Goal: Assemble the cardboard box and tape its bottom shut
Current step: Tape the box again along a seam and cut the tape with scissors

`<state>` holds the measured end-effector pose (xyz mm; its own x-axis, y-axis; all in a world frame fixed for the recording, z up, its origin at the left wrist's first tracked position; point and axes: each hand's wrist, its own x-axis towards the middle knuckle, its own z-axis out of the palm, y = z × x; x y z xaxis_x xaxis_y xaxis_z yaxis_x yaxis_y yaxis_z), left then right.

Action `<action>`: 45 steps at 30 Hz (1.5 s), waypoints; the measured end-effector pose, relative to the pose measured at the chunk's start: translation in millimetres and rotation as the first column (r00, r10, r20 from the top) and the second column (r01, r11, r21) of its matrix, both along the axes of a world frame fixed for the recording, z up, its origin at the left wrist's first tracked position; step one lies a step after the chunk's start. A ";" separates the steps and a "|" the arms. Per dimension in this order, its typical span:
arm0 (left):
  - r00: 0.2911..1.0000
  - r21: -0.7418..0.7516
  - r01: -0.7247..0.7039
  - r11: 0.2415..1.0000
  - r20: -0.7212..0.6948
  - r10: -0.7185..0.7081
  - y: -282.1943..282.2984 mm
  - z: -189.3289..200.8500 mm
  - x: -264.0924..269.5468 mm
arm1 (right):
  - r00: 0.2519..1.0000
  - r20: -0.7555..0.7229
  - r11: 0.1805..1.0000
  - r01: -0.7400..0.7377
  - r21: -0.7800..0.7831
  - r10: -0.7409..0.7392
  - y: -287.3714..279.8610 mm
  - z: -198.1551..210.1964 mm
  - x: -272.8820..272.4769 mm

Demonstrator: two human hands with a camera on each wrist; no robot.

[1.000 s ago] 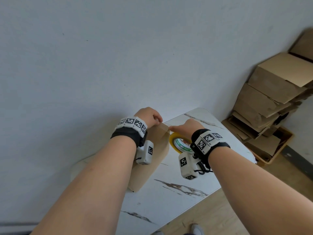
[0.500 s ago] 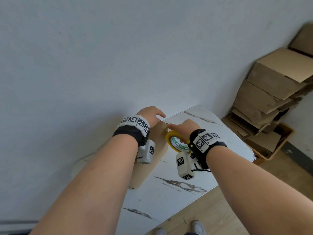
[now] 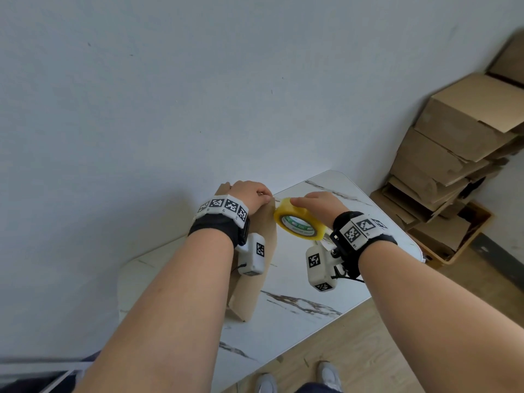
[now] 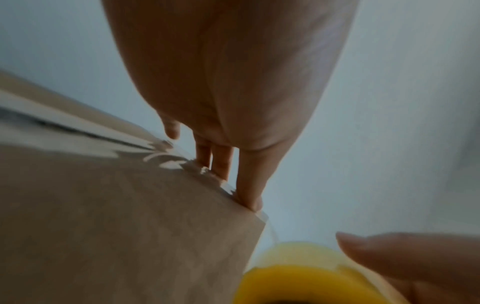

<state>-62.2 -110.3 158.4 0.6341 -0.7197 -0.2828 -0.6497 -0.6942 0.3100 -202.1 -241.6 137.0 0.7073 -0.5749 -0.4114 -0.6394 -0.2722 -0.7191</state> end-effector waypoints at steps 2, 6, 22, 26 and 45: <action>0.998 -0.025 -0.055 0.998 -0.017 0.055 2.4 -6.6 -0.3 | 0.999 0.045 0.999 0.016 -0.035 -0.014 1.0 -3.2 0.3; 0.993 -0.094 -0.100 0.990 -0.075 0.093 6.3 -10.1 -3.0 | 0.999 0.001 0.989 -0.034 -0.146 0.034 7.8 -3.6 9.7; 0.944 -0.246 -0.296 0.923 -0.222 0.243 9.2 -12.2 -14.6 | 0.979 -0.107 0.952 -0.192 -0.240 0.171 7.0 -19.9 26.8; 0.947 -0.196 -0.310 0.930 -0.154 0.283 8.5 -12.7 -16.4 | 0.985 -0.040 0.952 -0.171 -0.255 0.166 0.9 -25.1 17.8; 0.916 -0.208 -0.383 0.900 -0.210 0.342 -1.0 -19.7 -12.1 | 0.883 -0.469 0.982 -0.083 -0.171 -0.007 -33.0 -127.5 -42.7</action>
